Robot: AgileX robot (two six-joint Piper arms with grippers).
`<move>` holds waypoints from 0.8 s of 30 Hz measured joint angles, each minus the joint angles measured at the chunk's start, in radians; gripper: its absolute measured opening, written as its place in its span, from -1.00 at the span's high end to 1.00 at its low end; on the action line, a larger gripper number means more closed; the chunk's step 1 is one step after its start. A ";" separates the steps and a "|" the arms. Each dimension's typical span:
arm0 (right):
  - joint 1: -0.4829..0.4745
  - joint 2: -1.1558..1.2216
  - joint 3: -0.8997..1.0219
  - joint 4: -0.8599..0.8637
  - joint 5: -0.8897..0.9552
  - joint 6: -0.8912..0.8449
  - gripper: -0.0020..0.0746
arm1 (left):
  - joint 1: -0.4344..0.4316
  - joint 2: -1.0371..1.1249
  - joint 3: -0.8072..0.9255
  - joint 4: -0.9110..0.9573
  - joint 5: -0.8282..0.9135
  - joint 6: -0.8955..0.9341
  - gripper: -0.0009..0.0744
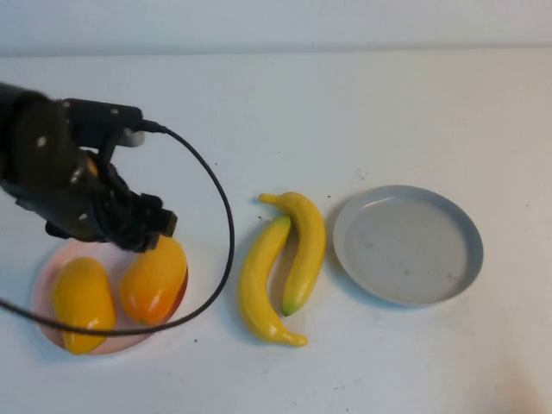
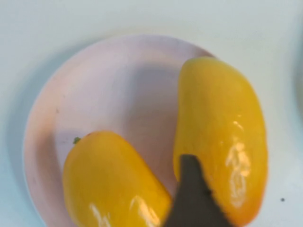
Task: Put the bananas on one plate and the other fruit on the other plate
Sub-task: Put one type of fruit in the left plate, then put another type of fruit in the right plate
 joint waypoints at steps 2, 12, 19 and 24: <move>0.000 0.000 0.000 0.000 0.000 0.000 0.99 | -0.002 -0.098 0.075 -0.002 -0.059 0.000 0.09; 0.000 0.000 0.000 0.000 0.000 0.000 0.99 | -0.005 -0.611 0.453 -0.002 -0.272 -0.006 0.96; 0.000 0.000 0.000 0.000 0.000 0.000 0.99 | -0.005 -0.897 0.630 0.002 -0.353 -0.015 0.97; 0.000 0.000 0.000 0.000 0.000 0.000 0.99 | -0.005 -0.968 0.704 0.076 -0.322 -0.013 0.97</move>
